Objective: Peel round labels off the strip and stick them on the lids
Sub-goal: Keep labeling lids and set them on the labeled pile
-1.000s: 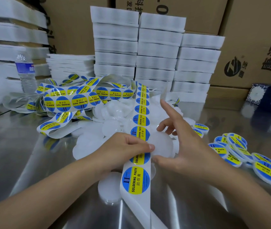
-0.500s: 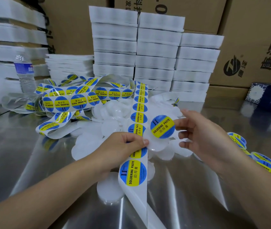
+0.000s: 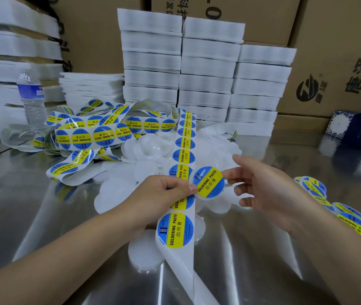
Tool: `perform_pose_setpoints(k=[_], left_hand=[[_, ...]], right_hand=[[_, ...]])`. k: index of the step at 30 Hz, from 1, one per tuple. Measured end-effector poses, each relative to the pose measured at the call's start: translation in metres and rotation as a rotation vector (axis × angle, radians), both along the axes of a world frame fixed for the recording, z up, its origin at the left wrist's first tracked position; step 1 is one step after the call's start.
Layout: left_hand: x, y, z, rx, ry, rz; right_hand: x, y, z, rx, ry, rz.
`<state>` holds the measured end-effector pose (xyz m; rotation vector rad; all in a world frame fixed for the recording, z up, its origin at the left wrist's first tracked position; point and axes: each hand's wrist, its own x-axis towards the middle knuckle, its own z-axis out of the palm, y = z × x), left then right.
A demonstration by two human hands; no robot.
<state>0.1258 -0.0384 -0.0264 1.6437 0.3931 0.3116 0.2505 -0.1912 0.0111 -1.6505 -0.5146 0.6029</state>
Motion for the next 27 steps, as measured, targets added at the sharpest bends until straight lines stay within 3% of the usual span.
perform_pose_setpoints(k=[21, 27], left_hand=[[0.0004, 0.0, 0.0003, 0.056, -0.011, 0.0], [0.0014, 0.0008, -0.0004, 0.111, -0.022, 0.014]], right_hand=[[-0.0004, -0.0002, -0.0011, -0.034, -0.089, -0.024], [-0.0073, 0.0012, 0.0024, -0.113, -0.27, -0.106]])
